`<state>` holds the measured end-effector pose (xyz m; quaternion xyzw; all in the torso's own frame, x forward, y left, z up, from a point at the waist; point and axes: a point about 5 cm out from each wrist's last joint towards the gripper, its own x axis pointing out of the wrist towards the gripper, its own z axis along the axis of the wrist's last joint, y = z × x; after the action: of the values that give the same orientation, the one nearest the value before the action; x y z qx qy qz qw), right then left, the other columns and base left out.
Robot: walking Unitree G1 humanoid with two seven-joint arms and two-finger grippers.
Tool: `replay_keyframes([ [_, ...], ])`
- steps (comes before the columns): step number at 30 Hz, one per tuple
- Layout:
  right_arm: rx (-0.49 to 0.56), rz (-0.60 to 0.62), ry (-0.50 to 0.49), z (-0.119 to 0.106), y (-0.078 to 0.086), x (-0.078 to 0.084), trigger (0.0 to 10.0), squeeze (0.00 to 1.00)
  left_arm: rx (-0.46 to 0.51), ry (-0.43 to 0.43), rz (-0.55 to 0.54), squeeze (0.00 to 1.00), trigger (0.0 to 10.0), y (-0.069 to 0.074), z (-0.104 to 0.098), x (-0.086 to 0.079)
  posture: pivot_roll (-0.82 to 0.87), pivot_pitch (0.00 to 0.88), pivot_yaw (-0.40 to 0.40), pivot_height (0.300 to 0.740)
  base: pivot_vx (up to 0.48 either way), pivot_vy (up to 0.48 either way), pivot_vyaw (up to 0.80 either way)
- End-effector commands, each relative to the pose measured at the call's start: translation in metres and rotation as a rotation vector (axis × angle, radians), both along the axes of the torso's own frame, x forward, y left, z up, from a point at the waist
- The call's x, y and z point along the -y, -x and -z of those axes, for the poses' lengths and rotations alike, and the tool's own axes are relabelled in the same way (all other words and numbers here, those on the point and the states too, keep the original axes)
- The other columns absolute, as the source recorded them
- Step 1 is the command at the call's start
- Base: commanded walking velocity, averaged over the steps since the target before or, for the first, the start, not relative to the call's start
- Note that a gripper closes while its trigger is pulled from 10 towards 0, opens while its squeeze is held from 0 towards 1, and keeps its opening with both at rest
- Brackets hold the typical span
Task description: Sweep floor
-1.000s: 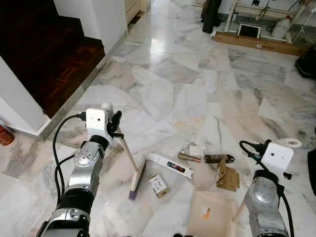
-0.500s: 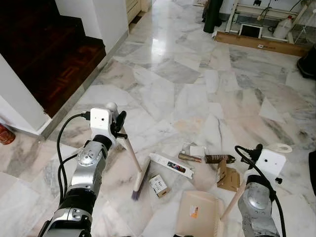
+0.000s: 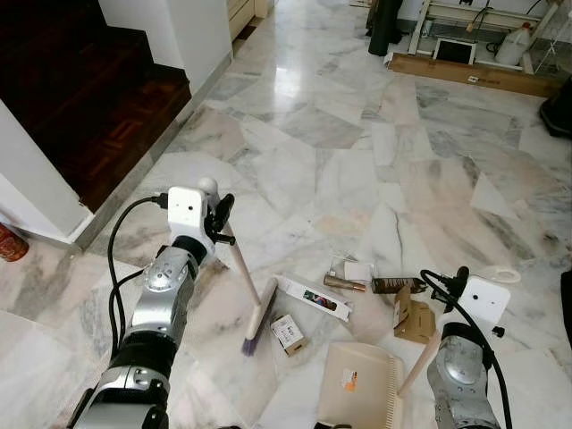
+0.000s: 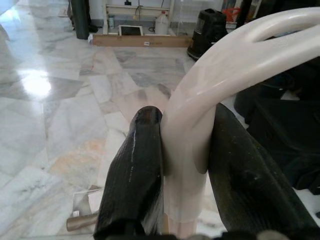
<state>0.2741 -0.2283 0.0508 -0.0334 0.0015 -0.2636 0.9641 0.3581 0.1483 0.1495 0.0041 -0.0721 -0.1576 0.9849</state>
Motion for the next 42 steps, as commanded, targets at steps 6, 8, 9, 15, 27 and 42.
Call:
replay_keyframes([
  [6, -0.01, -0.004, -0.004, 0.005, 0.003, 0.0, 10.0, 0.0, -0.017, 0.014, 0.034, 0.0, 10.0, -0.002, 0.001, 0.002, 0.09, 0.187, 0.02, 0.74, 0.0, 0.0, 0.0],
  [8, -0.007, -0.003, -0.004, 0.004, 0.003, 0.001, 10.0, 0.0, 0.006, -0.008, 0.019, 0.0, 10.0, -0.003, -0.002, 0.0, 0.09, 0.187, 0.021, 0.74, 0.0, 0.0, 0.0],
  [9, -0.005, -0.003, -0.003, 0.004, 0.004, 0.001, 10.0, 0.0, 0.031, -0.027, 0.002, 0.0, 10.0, -0.003, -0.006, -0.003, 0.09, 0.187, 0.021, 0.74, 0.0, 0.0, 0.0],
  [15, -0.003, 0.001, -0.001, 0.005, 0.005, 0.002, 10.0, 0.0, 0.058, -0.019, 0.008, 0.0, 10.0, -0.003, -0.018, -0.012, 0.09, 0.184, 0.022, 0.74, 0.0, 0.0, 0.0],
  [27, -0.002, -0.001, 0.002, 0.005, 0.005, 0.002, 10.0, 0.0, 0.029, -0.095, -0.002, 0.0, 10.0, 0.002, -0.006, -0.026, 0.09, 0.173, 0.024, 0.74, 0.0, 0.0, 0.0],
  [42, -0.009, -0.006, 0.001, 0.007, 0.008, 0.0, 10.0, 0.0, -0.053, -0.009, 0.018, 0.0, 10.0, -0.003, 0.016, -0.012, 0.07, 0.187, 0.018, 0.74, 0.0, 0.0, 0.0],
])
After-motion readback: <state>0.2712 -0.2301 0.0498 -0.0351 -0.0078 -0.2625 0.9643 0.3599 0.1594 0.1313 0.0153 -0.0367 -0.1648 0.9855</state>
